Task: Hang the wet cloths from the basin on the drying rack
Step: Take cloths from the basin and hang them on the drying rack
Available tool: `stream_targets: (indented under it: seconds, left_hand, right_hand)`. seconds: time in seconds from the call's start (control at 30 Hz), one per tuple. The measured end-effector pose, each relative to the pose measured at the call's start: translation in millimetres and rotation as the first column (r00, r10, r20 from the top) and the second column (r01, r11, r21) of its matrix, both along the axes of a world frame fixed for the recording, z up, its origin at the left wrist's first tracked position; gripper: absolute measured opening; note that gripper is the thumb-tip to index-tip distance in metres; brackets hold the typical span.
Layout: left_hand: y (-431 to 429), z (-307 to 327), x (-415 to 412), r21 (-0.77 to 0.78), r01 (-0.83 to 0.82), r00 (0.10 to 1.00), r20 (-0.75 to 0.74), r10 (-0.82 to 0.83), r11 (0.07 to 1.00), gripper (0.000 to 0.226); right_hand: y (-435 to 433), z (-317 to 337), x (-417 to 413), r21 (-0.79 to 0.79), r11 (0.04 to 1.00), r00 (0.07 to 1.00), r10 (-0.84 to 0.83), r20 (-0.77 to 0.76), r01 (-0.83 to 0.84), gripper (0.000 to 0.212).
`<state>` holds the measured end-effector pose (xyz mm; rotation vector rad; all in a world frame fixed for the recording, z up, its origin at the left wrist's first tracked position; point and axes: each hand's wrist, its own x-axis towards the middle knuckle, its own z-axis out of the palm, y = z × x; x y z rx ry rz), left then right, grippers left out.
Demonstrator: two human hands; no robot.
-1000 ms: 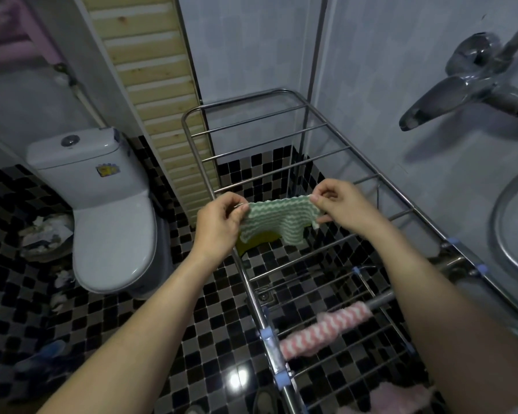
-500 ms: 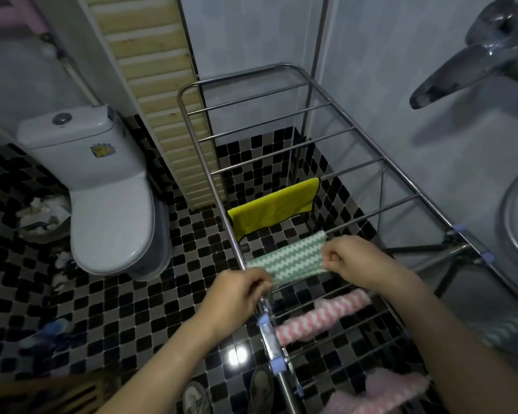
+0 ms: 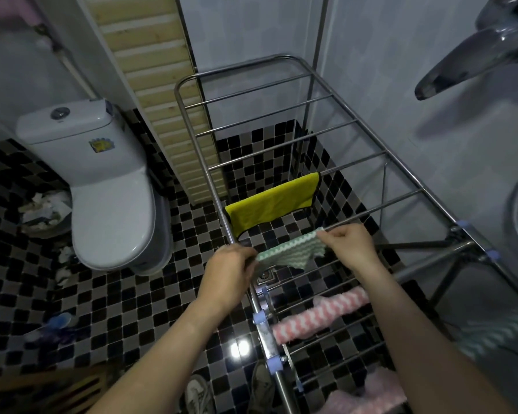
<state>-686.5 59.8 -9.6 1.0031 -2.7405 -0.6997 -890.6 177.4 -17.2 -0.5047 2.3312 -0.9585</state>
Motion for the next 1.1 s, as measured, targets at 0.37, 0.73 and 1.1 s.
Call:
stream_targets:
  seconds: [0.37,0.73,1.1]
  left_hand:
    - [-3,-2,-2,-0.007,-0.018,0.999,-0.039,0.018,1.0,0.014]
    - [-6,1,-1,-0.019,0.005,1.0,-0.012,-0.005,1.0,0.012]
    - [-30,24,63,0.157,-0.157,0.963,-0.195,0.186,0.975,0.018]
  right_hand:
    - [3,12,-6,0.103,0.995,0.96,0.033,-0.28,-0.004,0.015]
    - [-14,18,5,0.351,0.847,0.743,0.524,-0.416,-0.4,0.025]
    - [-54,60,62,0.316,0.785,0.666,0.619,-0.416,-0.532,0.025]
